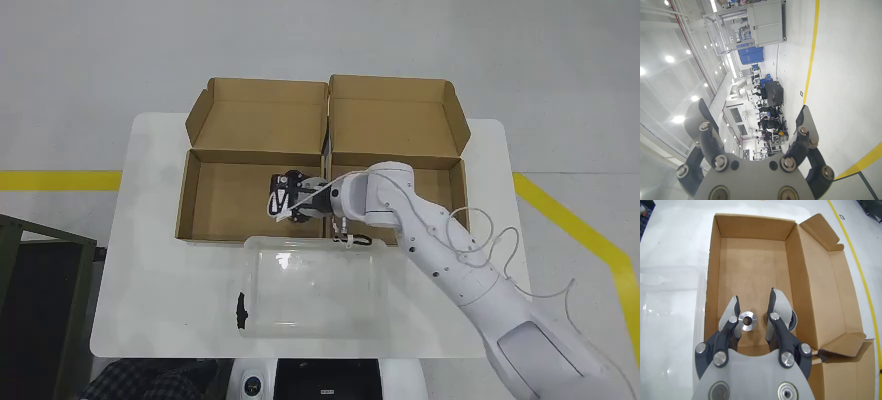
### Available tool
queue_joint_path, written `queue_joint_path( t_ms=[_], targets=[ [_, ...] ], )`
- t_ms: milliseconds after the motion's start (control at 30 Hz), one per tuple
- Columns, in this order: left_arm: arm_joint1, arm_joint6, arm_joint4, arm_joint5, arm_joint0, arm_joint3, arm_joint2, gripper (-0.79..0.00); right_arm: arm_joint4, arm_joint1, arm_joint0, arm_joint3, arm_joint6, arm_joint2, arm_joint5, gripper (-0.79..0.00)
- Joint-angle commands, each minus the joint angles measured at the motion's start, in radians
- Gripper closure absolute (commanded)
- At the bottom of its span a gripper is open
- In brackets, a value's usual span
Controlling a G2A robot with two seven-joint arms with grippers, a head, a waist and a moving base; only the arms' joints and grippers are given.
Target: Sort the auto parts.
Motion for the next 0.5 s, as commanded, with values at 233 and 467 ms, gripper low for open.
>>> queue_joint_path(
  t_ms=[233, 467],
  targets=[
    [0.000, 0.000, 0.000, 0.000, 0.000, 0.000, 0.000, -0.785, 0.010, 0.053, -0.176, -0.233, -0.001, 0.152, 0.020, -0.348],
    [0.000, 0.000, 0.000, 0.000, 0.000, 0.000, 0.000, -0.785, -0.047, 0.102, -0.381, -0.440, -0.009, 0.306, 0.019, -0.372]
  ],
)
